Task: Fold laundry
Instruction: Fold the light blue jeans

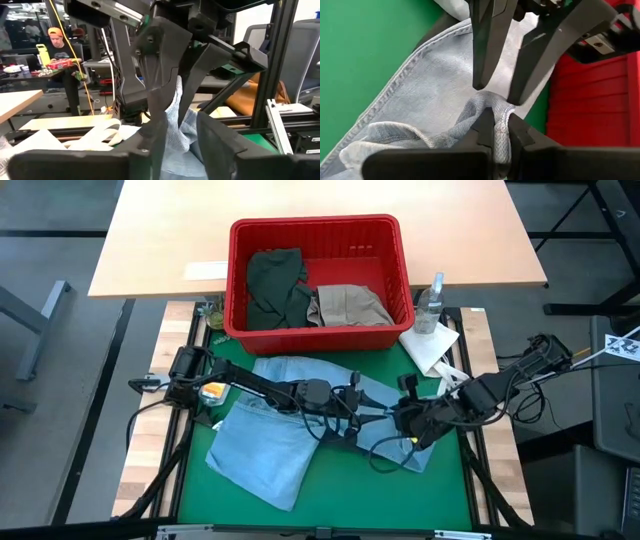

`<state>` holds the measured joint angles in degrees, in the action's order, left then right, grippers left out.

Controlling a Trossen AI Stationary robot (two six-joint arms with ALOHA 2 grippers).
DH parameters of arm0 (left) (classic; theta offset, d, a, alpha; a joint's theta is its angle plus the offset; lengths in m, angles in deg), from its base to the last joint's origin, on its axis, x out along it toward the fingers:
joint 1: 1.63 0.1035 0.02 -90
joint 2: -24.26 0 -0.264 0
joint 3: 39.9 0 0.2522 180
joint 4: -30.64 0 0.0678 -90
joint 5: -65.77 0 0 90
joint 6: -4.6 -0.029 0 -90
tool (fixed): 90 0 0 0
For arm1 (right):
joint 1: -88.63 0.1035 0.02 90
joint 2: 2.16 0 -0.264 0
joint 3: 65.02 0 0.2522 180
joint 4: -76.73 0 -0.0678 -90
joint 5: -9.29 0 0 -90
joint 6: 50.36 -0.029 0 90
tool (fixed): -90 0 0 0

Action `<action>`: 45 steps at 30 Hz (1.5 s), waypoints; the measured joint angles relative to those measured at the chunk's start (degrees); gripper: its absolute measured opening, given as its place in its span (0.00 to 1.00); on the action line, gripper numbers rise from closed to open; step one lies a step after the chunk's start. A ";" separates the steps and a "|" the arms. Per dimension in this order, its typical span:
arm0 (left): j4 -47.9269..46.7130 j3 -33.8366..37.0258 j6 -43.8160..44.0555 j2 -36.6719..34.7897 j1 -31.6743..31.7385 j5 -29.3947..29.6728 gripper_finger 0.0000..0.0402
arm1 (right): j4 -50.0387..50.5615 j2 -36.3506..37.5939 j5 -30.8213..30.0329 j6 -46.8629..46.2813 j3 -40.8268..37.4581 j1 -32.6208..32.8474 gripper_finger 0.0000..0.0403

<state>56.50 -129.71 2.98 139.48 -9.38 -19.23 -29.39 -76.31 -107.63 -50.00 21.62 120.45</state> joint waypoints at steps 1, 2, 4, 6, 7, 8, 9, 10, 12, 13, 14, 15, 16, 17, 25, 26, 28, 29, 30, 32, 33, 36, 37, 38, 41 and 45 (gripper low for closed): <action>0.00 0.00 0.00 0.00 0.00 0.04 0.29 | -0.01 0.00 0.39 -0.06 0.00 -0.02 0.03; 0.04 0.00 -0.02 0.00 0.00 0.12 0.31 | -0.03 0.00 0.64 -0.04 0.00 -0.02 0.03; 0.04 0.00 0.03 0.00 0.08 0.55 0.37 | -0.61 -0.02 1.00 -0.03 0.00 0.00 0.05; 0.02 0.00 1.28 0.00 0.22 0.72 0.42 | -0.87 -0.02 1.03 -0.01 0.00 0.05 0.06; 0.00 0.00 2.00 0.00 0.38 0.70 0.44 | -1.43 -0.02 1.09 0.03 0.00 0.09 0.06; 0.00 0.00 2.82 0.00 0.51 0.55 0.46 | -2.07 -0.02 1.05 0.08 0.00 0.07 0.05; -0.01 0.00 3.28 -0.01 0.65 0.05 0.46 | -2.59 -0.02 1.06 0.13 0.00 0.04 0.05; 0.00 0.00 3.87 -0.03 0.73 -0.78 0.46 | -3.21 -0.02 1.07 0.13 0.00 0.04 0.05; 0.00 0.00 4.46 -0.04 0.76 -3.33 0.46 | -3.97 -0.02 1.02 0.15 0.00 0.04 0.04; -0.04 0.00 4.48 -0.04 0.76 -4.34 0.44 | -4.14 -0.02 0.98 0.15 0.00 0.04 0.04; -0.15 0.00 4.48 -0.04 0.59 -4.74 0.43 | -4.14 -0.03 0.82 0.15 0.00 0.04 0.04; -0.21 0.00 4.48 -0.04 0.41 -4.75 0.41 | -4.14 -0.04 0.51 0.15 0.00 0.04 0.04; -0.22 0.00 4.48 -0.04 0.25 -4.77 0.39 | -4.19 -0.04 0.21 0.15 0.00 0.04 0.04; -0.20 0.00 4.49 -0.04 0.17 -4.57 0.37 | -4.19 -0.04 -0.19 0.15 0.00 0.04 0.05; -1.09 0.00 4.58 -0.09 0.28 -4.19 0.09 | -3.91 -0.04 -0.44 0.15 0.00 0.04 0.06; -1.17 0.00 4.57 -0.11 0.28 -4.31 0.06 | -3.82 -0.04 -0.36 0.13 0.00 0.05 0.06; -1.21 0.00 4.57 -0.11 0.22 -4.31 0.03 | -3.87 -0.04 0.00 0.02 0.00 0.09 0.06; -1.23 0.00 4.56 -0.11 0.24 -4.31 0.03 | -3.87 -0.04 0.02 0.00 0.00 0.07 0.06; -1.25 0.00 4.52 -0.11 0.24 -4.34 0.04 | -3.85 -0.04 0.02 -0.04 0.00 0.07 0.06; -1.29 0.00 4.55 -0.11 0.24 -4.47 0.06 | -3.93 -0.04 0.75 -0.04 0.00 0.04 0.06; -1.36 0.00 4.55 -0.11 0.22 -4.51 0.06 | -4.01 -0.04 1.17 -0.04 0.00 0.04 0.06; -1.44 0.00 4.55 -0.11 0.20 -4.63 0.05 | -4.18 -0.04 2.23 -0.04 0.00 0.02 0.06; -1.48 0.00 4.55 -0.11 0.17 -4.64 0.05 | -4.22 -0.04 2.80 -0.06 0.00 0.02 0.06; -1.58 0.00 4.55 -0.11 0.17 -4.65 0.04 | -4.24 -0.04 3.33 -0.06 0.00 0.02 0.07; -1.62 0.00 4.55 -0.11 0.17 -4.63 0.04 | -4.20 -0.04 4.03 -0.47 0.00 0.00 0.11; -1.55 0.00 4.55 -0.11 0.19 -4.48 0.04 | -3.76 -0.04 3.82 -1.84 0.00 0.03 0.24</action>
<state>54.94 -129.71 7.52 139.37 -9.19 -23.71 -33.15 -76.35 -103.81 -51.84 21.62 120.47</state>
